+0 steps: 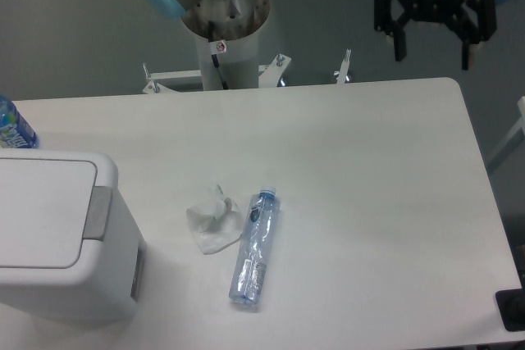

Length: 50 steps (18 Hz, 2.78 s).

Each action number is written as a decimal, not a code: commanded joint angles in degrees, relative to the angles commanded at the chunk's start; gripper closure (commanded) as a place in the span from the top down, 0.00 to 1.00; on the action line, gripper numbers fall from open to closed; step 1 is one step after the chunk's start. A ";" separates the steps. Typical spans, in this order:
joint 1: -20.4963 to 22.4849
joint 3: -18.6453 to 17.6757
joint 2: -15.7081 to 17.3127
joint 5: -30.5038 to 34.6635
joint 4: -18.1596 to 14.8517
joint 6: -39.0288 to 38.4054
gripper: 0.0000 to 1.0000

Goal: Open the trash can

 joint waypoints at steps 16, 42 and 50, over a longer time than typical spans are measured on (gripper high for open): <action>-7.99 0.27 -3.77 0.09 9.38 -23.42 1.00; -31.81 2.55 -11.07 -0.09 13.62 -62.75 1.00; -35.60 3.52 -13.62 -3.24 14.32 -67.75 1.00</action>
